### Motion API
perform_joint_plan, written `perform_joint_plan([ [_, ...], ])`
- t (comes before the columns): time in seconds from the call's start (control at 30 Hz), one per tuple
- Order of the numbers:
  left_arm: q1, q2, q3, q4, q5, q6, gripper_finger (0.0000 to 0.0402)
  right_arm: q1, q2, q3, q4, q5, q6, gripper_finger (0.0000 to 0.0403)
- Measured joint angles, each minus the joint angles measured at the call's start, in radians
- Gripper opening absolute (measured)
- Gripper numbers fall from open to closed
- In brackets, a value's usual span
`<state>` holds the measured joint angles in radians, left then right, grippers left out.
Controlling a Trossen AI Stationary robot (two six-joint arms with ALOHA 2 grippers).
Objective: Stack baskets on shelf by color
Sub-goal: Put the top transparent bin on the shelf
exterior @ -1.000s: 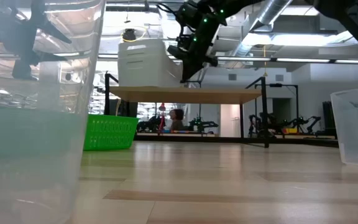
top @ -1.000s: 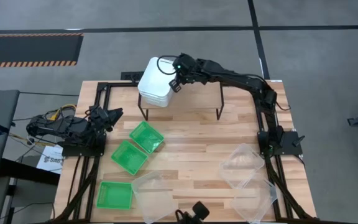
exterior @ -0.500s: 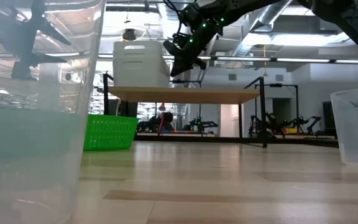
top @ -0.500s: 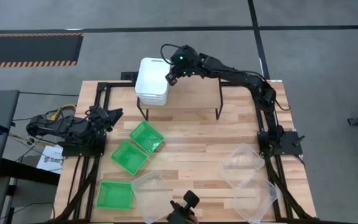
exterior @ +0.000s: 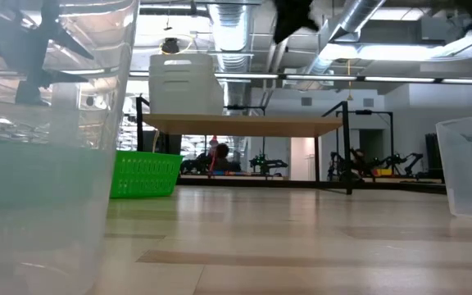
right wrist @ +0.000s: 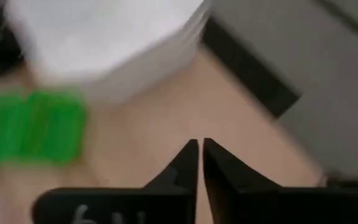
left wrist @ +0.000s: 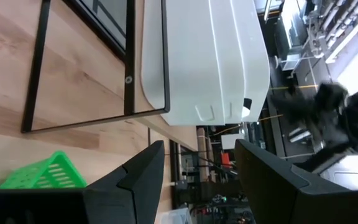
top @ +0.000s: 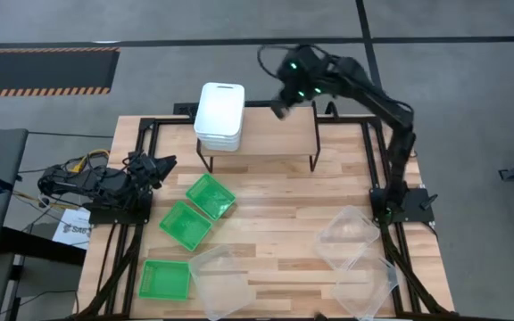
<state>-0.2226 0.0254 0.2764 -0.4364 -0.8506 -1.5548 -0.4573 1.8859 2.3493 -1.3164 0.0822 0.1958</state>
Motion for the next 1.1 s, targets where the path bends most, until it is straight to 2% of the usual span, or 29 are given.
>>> perform_joint_plan([
  [0.17, 0.0, 0.0, 0.0, 0.009, 0.031, 0.008, 0.0187, 0.143, -0.093, 0.0, -0.251, -0.005, 0.171, 0.0101],
  [0.3, 0.0, 0.0, 0.0, 0.048, 0.037, 0.028, 0.0201, 0.311, -0.146, -0.038, -0.241, 0.042, 0.365, 0.015],
  [0.47, 0.0, 0.0, 0.0, 0.164, 0.039, 0.051, 0.0229, 0.528, -0.157, -0.089, -0.251, 0.192, 0.627, 0.0189],
  [0.6, 0.0, 0.0, 0.0, 0.288, 0.026, 0.126, 0.0243, 0.671, -0.144, -0.14, -0.252, 0.262, 0.866, 0.0197],
  [0.87, 0.0, 0.0, 0.001, 0.476, -0.095, 0.395, 0.0245, 0.874, -0.079, -0.309, -0.255, 0.255, 1.314, 0.0193],
  [1.1, 0.0, 0.0, 0.06, 0.499, -0.13, 0.709, 0.0245, 0.917, -0.047, -0.421, -0.254, 0.133, 1.438, 0.0204],
])
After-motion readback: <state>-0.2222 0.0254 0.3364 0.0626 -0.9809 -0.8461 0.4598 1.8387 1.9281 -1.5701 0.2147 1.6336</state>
